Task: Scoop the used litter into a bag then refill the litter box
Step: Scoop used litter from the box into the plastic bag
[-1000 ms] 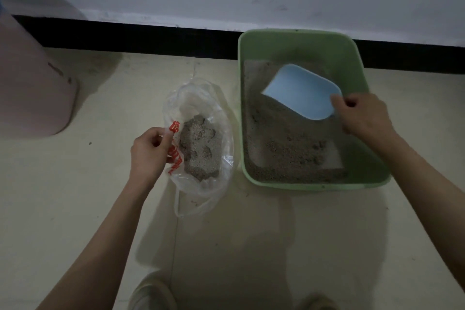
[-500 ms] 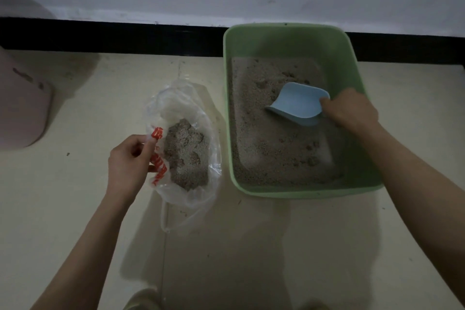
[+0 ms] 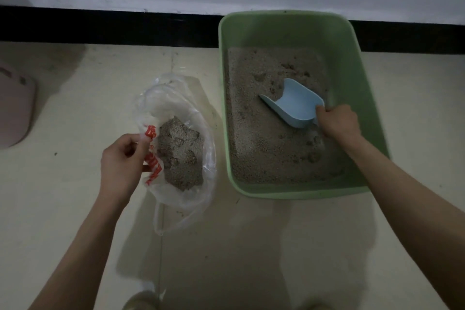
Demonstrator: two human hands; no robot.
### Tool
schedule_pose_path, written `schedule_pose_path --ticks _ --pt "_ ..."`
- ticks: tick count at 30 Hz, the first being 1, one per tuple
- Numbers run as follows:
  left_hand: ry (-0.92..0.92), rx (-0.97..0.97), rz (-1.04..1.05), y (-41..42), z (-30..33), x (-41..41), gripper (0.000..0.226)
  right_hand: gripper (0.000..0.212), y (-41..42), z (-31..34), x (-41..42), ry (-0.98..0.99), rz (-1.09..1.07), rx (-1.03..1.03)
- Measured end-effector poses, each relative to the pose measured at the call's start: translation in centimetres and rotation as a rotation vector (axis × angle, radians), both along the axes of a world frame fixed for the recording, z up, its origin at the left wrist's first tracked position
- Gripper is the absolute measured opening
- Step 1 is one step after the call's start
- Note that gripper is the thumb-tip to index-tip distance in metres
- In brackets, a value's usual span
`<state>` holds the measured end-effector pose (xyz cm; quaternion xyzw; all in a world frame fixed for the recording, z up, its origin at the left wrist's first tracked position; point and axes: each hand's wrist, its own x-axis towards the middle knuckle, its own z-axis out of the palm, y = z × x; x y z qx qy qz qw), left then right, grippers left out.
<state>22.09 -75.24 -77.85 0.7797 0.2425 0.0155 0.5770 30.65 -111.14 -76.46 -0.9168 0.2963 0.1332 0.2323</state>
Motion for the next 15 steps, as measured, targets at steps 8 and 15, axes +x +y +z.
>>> schedule_pose_path --ticks 8,15 --pt "0.010 0.021 -0.003 0.2 -0.5 -0.1 0.018 0.045 0.3 -2.0 -2.0 -0.109 -0.052 0.197" --pt "0.012 0.010 -0.005 -0.2 -0.4 0.2 0.018 0.044 0.0 -1.5 -1.3 -0.046 0.007 0.147"
